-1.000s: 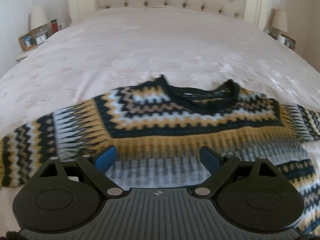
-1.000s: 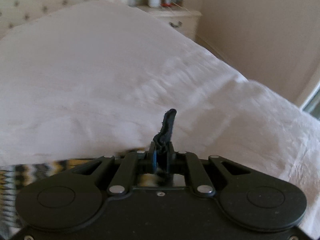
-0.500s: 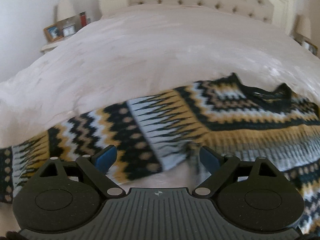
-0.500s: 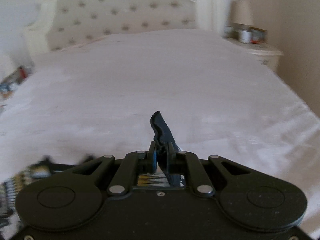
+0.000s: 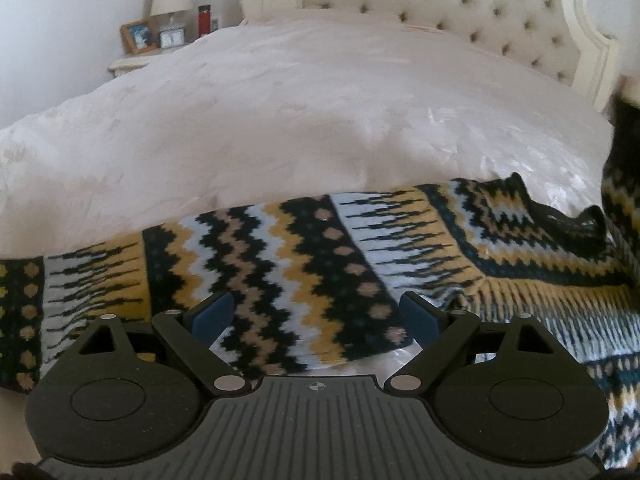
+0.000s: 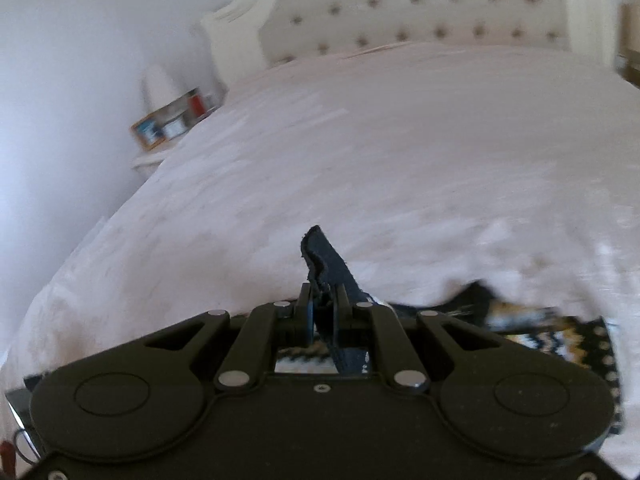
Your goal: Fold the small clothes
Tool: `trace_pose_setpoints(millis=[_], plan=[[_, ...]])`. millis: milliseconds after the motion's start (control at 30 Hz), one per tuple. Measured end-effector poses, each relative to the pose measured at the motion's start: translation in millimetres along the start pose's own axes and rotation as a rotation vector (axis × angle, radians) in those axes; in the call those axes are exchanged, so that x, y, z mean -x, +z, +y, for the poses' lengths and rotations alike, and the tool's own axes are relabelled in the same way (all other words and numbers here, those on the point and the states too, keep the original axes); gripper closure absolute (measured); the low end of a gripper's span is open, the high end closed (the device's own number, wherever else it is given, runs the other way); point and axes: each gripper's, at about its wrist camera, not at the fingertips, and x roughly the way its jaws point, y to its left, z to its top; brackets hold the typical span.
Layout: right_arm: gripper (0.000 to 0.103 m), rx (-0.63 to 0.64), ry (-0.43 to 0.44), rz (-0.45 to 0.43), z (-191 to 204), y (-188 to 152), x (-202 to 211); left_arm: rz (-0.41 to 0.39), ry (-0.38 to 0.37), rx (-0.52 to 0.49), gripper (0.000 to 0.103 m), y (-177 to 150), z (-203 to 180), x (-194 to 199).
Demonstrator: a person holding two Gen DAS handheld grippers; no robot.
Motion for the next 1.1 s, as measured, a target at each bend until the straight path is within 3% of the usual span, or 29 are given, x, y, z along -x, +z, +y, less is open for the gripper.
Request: trace_pose_setpoints(millis=[200, 367, 433, 500, 600, 633, 900, 1100], plan=[[0.089, -0.043, 0.092, 0.075, 37, -36, -38, -0.012, -0.001, 0.019, 0.013, 2, 4, -1], [0.088, -0.01, 0.101, 0.134, 49, -67, -59, -0.031, -0.01, 0.013, 0.013, 1, -1, -1], [0.077, 0.005, 0.12, 0.149, 50, -76, -66, -0.038, -0.023, 0.009, 0.013, 0, -4, -1], [0.075, -0.014, 0.126, 0.153, 49, -79, -73, -0.052, -0.033, 0.003, 0.013, -1, -8, -1], [0.049, -0.039, 0.114, 0.133, 36, -84, -73, -0.071, -0.044, -0.012, 0.013, -2, -14, -2], [0.048, -0.046, 0.106, 0.122, 29, -85, -69, -0.077, -0.048, -0.02, 0.013, -3, -18, -3], [0.048, -0.049, -0.063, 0.023, -50, -89, -19, -0.113, -0.081, -0.155, 0.013, -5, -59, -10], [0.048, -0.066, -0.285, -0.029, -130, -83, 14, -0.133, -0.097, -0.23, 0.013, -8, -86, -20]])
